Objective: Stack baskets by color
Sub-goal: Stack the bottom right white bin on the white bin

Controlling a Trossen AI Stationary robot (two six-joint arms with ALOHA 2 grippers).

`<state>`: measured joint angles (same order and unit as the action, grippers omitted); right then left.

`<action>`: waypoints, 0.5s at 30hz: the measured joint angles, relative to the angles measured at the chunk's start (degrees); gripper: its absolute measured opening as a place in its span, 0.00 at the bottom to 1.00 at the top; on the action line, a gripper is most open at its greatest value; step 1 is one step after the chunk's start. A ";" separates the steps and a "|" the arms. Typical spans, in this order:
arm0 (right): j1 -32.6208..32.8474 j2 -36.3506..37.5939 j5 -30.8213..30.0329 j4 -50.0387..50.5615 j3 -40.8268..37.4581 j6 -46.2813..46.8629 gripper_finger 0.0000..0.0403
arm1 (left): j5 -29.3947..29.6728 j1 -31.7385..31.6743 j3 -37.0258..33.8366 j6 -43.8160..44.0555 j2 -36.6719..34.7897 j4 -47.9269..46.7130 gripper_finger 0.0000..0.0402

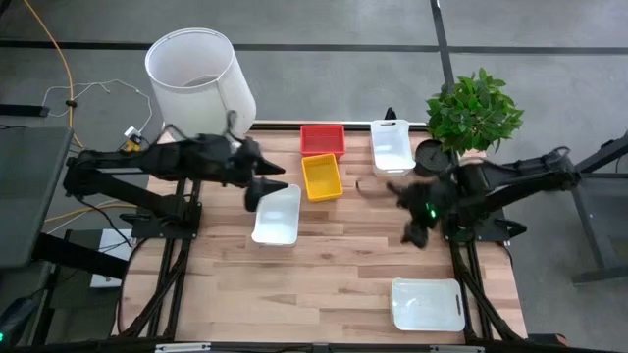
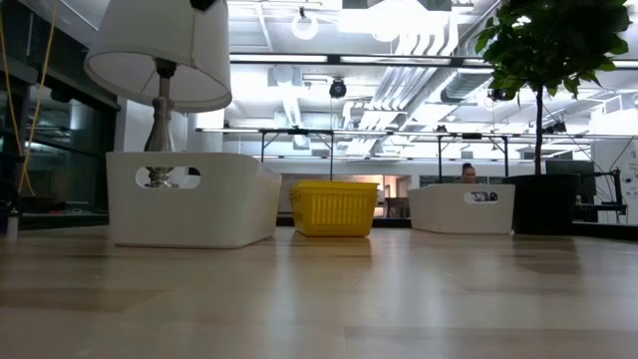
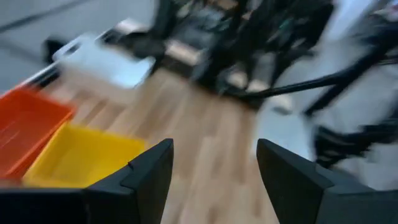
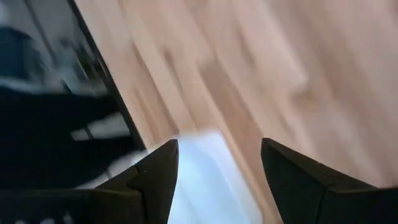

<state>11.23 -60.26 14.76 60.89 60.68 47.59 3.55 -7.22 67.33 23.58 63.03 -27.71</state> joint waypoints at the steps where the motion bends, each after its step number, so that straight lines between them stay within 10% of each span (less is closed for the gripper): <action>1: 2.95 -0.58 -0.41 1.49 0.08 2.21 0.54 | -0.88 0.02 -0.01 -0.46 -1.29 0.96 0.55; 15: 29.82 -15.93 -6.10 -0.99 -5.00 16.90 0.54 | 2.04 -0.42 -0.02 -3.39 -7.04 5.04 0.55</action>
<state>41.05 -76.19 8.66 59.91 55.68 64.49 5.58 -7.64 67.31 20.18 55.99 -22.68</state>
